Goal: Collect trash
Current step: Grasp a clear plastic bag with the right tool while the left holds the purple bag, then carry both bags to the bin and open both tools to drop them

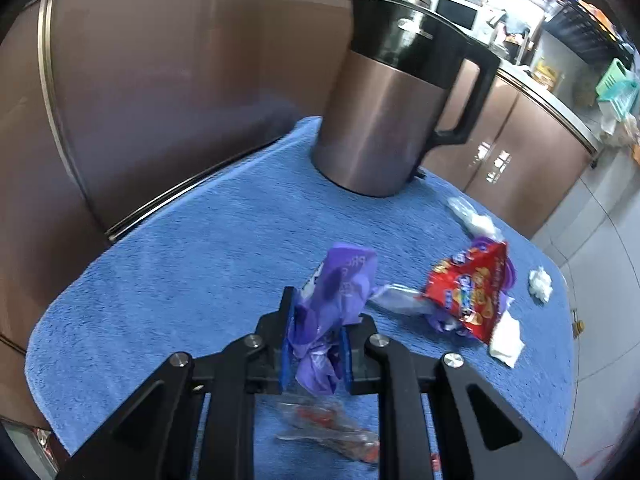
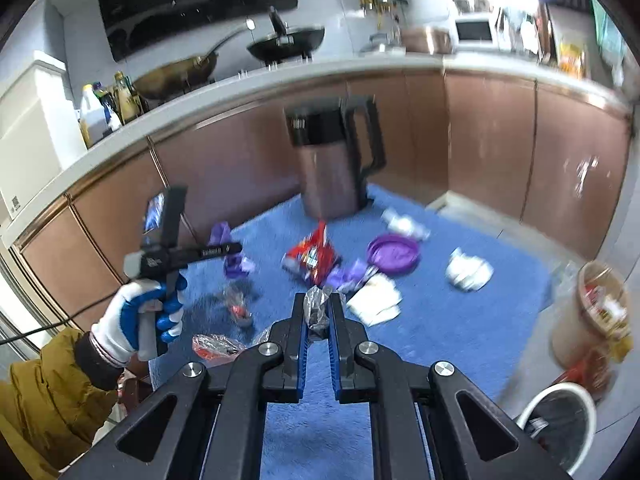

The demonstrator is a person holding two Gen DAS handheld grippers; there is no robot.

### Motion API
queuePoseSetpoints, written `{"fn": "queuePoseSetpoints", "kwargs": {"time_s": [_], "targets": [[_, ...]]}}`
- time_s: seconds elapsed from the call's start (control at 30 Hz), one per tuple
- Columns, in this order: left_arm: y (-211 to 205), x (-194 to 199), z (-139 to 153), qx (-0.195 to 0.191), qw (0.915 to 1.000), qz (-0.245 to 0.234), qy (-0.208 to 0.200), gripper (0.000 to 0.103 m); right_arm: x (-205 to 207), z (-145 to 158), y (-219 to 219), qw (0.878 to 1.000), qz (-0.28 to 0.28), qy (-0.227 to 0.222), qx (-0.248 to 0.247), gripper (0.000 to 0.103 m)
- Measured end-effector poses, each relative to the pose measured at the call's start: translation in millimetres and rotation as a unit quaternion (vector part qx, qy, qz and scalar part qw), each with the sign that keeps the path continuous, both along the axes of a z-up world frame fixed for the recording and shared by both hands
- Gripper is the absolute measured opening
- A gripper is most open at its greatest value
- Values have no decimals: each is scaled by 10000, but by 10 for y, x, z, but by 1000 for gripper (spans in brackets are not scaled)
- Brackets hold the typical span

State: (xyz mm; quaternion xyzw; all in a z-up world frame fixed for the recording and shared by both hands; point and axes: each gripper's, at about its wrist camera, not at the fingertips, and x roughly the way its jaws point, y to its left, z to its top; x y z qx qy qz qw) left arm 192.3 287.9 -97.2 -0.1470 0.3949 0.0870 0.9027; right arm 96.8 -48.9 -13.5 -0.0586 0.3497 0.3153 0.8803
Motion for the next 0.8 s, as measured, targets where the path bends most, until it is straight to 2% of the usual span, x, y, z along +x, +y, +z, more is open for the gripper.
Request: {"fn": "queuePoseSetpoints", "kwargs": {"time_s": [0.2, 0.33, 0.4, 0.6, 0.8], "targets": [[145, -14, -116, 125, 9992, 318, 228, 17, -428, 628, -231, 9978, -104, -651, -35, 9], [222, 23, -229, 314, 9969, 544, 468, 17, -653, 900, -410, 9950, -218, -972, -47, 9], [267, 41, -273, 279, 9959, 651, 555, 17, -727, 977, -502, 9938, -293, -1067, -30, 9], [166, 20, -205, 385, 9954, 663, 576, 16, -868, 961, -765, 9922, -468, -1122, 269, 9], [-266, -91, 204, 462, 9988, 139, 49, 16, -811, 669, -1043, 9925, -660, -857, 576, 9]]}}
